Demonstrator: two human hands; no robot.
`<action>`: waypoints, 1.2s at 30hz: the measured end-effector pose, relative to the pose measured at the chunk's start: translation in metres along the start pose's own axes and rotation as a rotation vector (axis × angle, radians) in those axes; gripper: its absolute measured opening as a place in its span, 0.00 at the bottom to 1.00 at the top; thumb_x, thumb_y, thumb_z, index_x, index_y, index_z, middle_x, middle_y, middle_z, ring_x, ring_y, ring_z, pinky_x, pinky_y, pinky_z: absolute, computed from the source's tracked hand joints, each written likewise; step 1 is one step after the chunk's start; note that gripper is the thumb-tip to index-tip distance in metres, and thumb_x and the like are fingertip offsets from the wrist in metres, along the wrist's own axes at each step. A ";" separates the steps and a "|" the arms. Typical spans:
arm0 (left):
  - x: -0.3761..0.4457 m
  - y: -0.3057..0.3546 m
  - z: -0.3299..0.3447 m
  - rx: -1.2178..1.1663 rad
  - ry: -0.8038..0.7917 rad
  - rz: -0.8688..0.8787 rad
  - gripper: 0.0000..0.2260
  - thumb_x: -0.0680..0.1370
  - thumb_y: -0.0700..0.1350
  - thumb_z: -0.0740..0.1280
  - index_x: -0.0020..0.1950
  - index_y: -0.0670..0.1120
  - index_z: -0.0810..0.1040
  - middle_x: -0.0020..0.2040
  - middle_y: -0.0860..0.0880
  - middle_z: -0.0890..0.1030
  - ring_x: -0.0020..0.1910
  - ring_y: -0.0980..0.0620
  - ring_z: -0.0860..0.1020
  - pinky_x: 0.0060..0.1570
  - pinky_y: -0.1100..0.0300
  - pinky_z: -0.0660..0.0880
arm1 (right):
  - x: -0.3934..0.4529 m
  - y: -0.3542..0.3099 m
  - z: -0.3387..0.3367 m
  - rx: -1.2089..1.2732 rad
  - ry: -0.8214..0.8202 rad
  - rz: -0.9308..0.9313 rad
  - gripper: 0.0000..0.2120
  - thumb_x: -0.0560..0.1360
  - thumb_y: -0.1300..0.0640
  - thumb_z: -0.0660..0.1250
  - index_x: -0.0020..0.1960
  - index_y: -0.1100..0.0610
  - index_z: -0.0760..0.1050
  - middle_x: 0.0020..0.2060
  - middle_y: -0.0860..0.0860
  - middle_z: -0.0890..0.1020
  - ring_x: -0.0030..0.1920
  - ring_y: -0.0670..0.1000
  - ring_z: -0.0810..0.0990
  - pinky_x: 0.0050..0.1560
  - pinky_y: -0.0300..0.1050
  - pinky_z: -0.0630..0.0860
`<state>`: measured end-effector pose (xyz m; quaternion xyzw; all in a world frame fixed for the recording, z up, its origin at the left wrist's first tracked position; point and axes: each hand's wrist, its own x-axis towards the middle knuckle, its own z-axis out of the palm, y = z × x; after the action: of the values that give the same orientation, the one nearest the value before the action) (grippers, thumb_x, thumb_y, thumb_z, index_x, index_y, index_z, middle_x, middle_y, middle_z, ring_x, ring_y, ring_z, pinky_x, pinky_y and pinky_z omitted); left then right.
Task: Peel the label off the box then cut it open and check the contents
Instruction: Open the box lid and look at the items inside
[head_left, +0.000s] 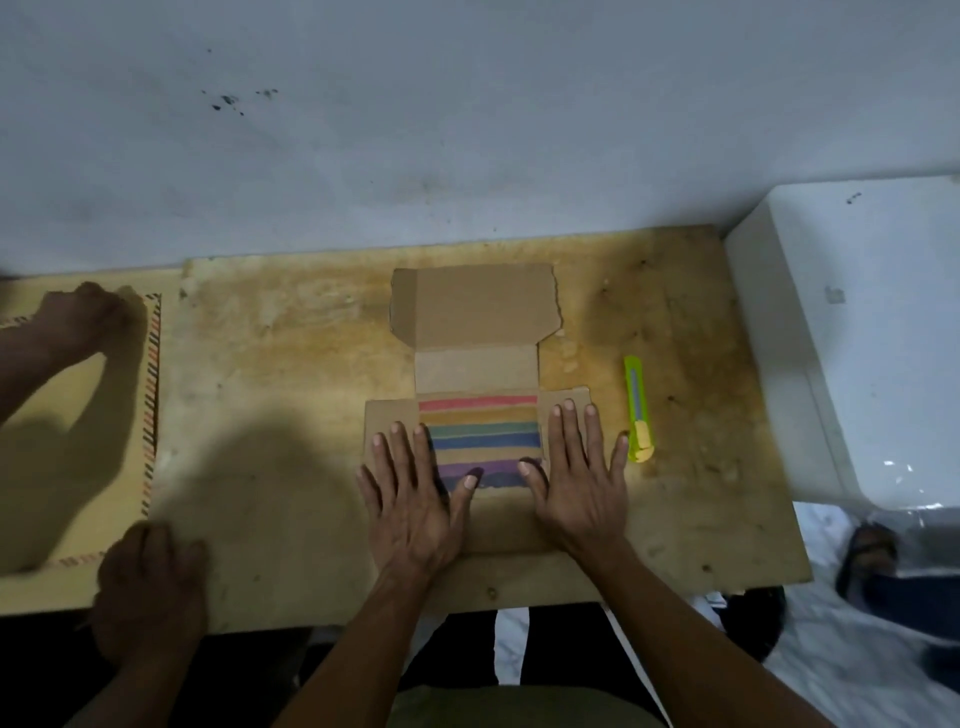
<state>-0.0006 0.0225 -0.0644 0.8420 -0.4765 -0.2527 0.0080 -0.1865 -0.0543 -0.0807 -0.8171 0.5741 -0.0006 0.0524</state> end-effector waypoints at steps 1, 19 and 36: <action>0.000 0.001 0.003 0.019 0.010 -0.015 0.40 0.76 0.74 0.38 0.79 0.52 0.30 0.79 0.48 0.30 0.78 0.45 0.30 0.76 0.40 0.36 | -0.001 0.001 0.002 -0.003 0.016 -0.012 0.36 0.80 0.36 0.54 0.78 0.59 0.56 0.78 0.56 0.59 0.78 0.59 0.56 0.74 0.67 0.54; -0.013 -0.009 -0.018 -0.519 0.301 -0.150 0.33 0.81 0.65 0.47 0.81 0.47 0.54 0.82 0.40 0.46 0.81 0.42 0.46 0.77 0.45 0.47 | -0.014 -0.019 -0.037 0.783 0.120 0.430 0.28 0.82 0.40 0.49 0.79 0.45 0.48 0.78 0.48 0.59 0.77 0.51 0.58 0.76 0.58 0.57; -0.034 0.015 -0.039 -0.808 0.210 0.069 0.26 0.82 0.61 0.50 0.80 0.57 0.56 0.73 0.51 0.72 0.67 0.56 0.70 0.67 0.55 0.70 | -0.021 -0.050 -0.062 1.177 -0.055 0.360 0.24 0.83 0.46 0.53 0.78 0.45 0.55 0.72 0.39 0.67 0.66 0.28 0.65 0.61 0.24 0.65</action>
<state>-0.0106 0.0330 -0.0125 0.7760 -0.3634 -0.3316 0.3947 -0.1503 -0.0228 -0.0139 -0.5411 0.6049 -0.2875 0.5086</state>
